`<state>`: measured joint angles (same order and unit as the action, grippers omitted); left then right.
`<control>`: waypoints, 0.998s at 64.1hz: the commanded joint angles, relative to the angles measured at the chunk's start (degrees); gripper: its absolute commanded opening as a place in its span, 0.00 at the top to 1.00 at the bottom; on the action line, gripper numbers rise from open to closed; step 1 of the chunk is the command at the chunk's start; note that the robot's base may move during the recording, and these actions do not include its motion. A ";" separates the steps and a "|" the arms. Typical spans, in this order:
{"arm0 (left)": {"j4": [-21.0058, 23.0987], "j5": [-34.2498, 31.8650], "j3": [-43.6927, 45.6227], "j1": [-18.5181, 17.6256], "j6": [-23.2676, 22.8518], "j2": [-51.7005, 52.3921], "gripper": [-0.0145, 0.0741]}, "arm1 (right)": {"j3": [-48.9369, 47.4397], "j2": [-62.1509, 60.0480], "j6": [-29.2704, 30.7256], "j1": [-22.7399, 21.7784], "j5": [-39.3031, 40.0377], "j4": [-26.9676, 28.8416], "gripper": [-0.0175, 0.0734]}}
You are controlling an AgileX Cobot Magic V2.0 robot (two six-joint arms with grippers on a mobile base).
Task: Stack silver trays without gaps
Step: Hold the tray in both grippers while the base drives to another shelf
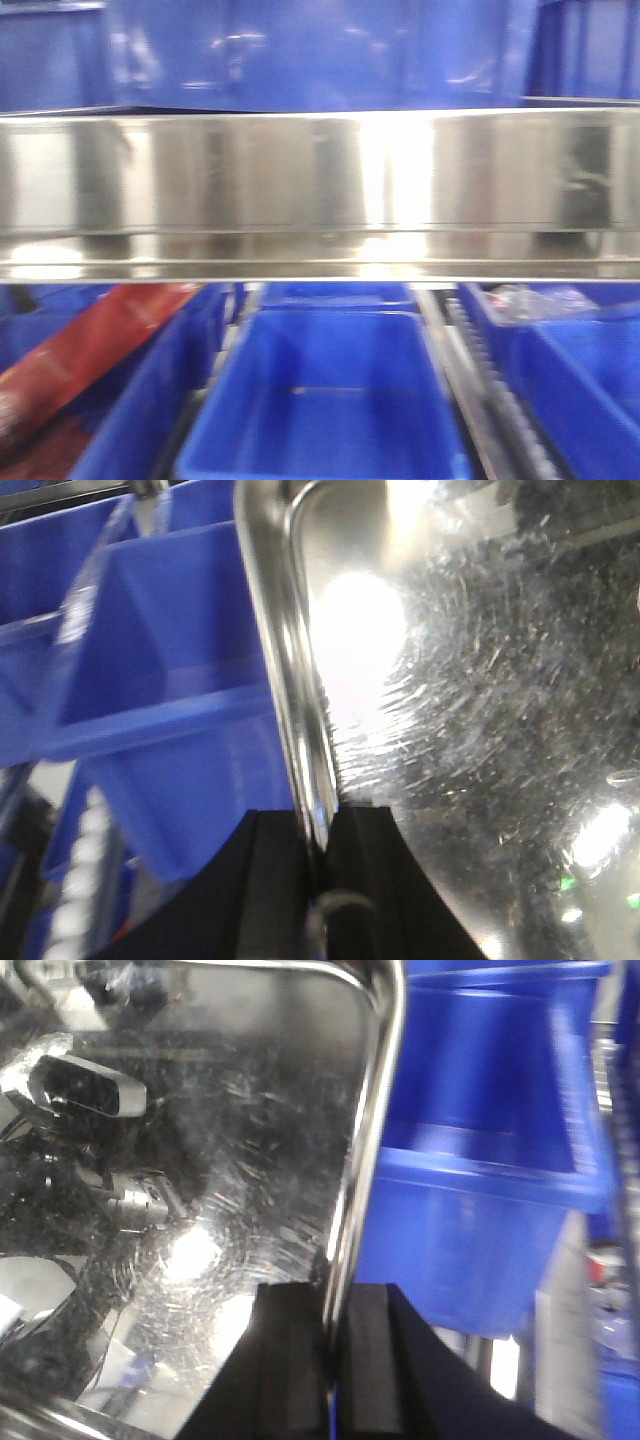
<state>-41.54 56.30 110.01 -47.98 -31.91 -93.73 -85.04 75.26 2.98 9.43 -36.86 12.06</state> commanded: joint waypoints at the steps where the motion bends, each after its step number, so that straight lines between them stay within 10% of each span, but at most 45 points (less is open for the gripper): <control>1: -2.78 0.89 0.25 -0.23 1.25 0.62 0.85 | -0.66 -0.99 1.10 -0.06 3.47 -0.68 0.89; 64: -2.78 0.89 0.25 -0.23 1.25 0.62 0.85 | -0.66 -0.99 1.10 -0.06 3.47 -0.68 0.89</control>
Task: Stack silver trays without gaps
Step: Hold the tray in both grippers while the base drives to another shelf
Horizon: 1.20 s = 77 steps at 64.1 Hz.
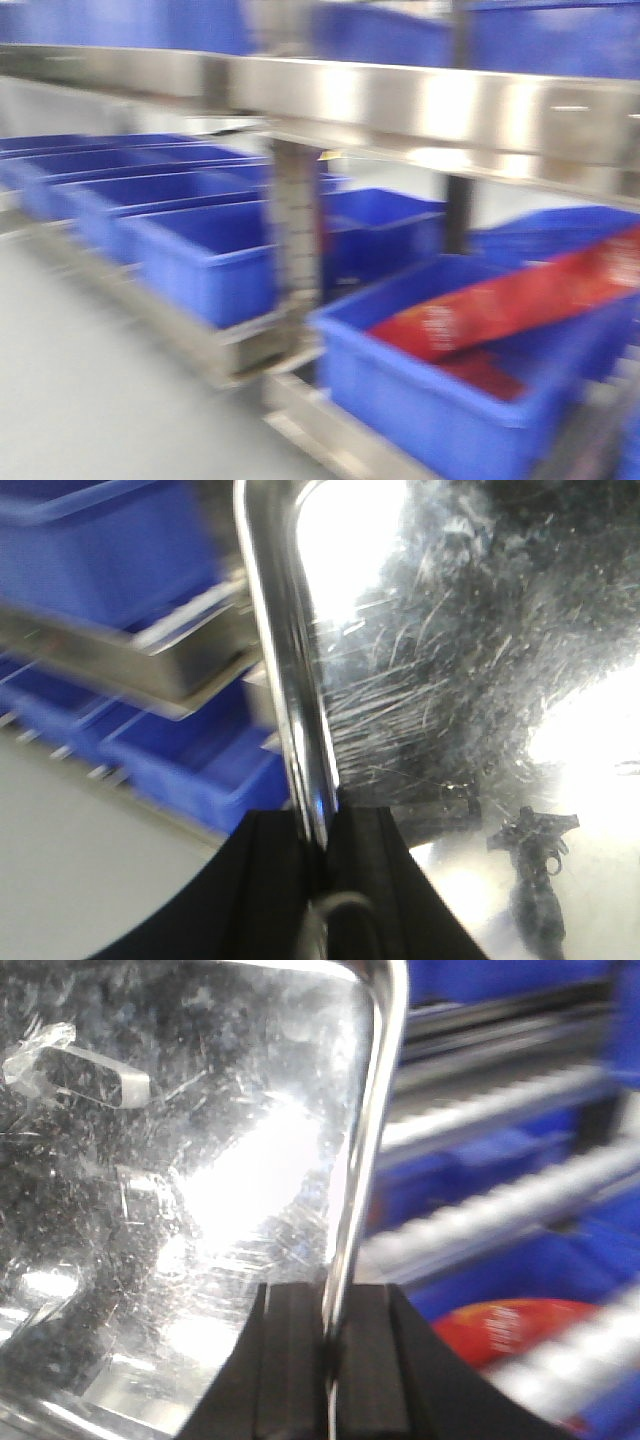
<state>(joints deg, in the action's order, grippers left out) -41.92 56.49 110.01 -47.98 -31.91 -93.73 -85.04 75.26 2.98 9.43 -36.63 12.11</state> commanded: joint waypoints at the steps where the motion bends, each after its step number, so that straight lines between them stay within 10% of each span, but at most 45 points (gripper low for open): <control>1: -2.40 0.70 0.25 -0.23 1.25 0.62 0.85 | -0.66 -0.99 1.10 -0.06 3.24 -0.72 0.89; 77: -2.40 0.70 0.25 -0.23 1.25 0.62 0.85 | -0.66 -0.99 1.10 -0.06 3.69 -0.72 0.89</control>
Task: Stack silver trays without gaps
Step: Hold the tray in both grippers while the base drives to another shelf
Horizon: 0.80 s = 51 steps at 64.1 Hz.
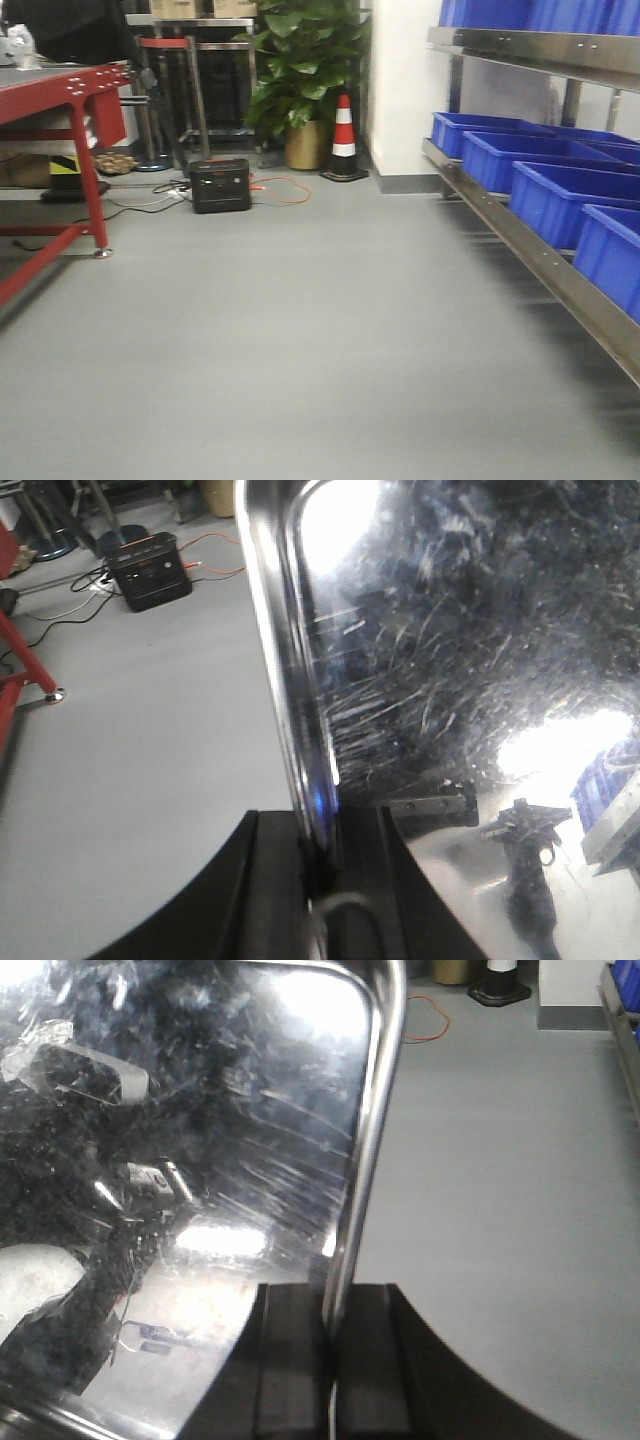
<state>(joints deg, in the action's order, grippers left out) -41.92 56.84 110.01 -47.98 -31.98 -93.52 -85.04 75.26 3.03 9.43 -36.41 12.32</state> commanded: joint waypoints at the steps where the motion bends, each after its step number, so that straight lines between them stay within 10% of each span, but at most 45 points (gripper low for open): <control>1: -2.40 0.35 0.25 -0.23 1.33 0.42 0.85 | -0.66 -0.99 1.05 -0.06 3.47 -0.93 0.89; 51: -2.40 0.35 0.25 -0.23 1.33 0.42 0.85 | -0.66 -0.99 1.05 -0.06 3.47 -0.93 0.89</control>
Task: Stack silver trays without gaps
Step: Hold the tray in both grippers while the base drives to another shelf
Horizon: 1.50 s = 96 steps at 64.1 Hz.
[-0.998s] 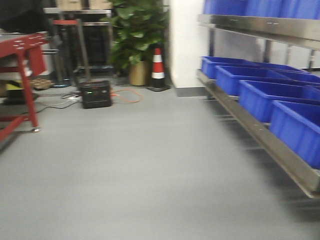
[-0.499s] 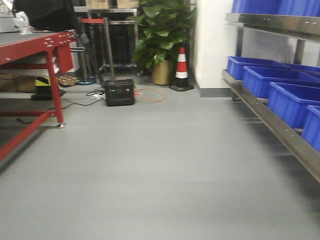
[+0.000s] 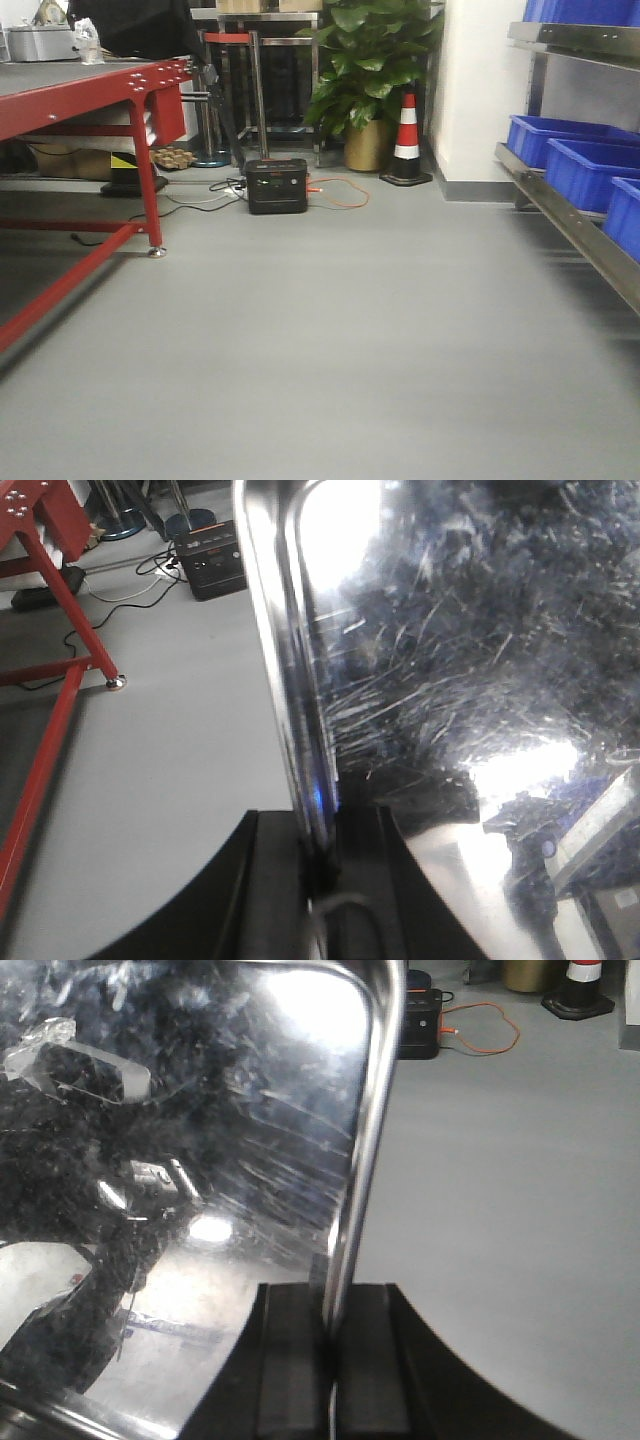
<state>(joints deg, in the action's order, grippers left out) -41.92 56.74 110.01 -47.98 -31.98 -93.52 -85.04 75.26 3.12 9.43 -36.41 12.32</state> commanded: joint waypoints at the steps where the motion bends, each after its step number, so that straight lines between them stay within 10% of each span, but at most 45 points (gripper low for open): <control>1: -2.40 0.45 0.25 -0.23 1.33 0.42 0.85 | -0.66 -0.99 0.96 -0.06 3.47 -0.93 0.89; 96: -2.40 0.45 0.25 -0.11 1.33 0.42 0.85 | -0.66 -0.99 0.96 -0.06 3.95 -0.93 0.89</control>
<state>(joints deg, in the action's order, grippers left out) -41.92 56.65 110.11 -47.98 -31.98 -93.52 -85.04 75.26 3.12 9.43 -35.99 12.32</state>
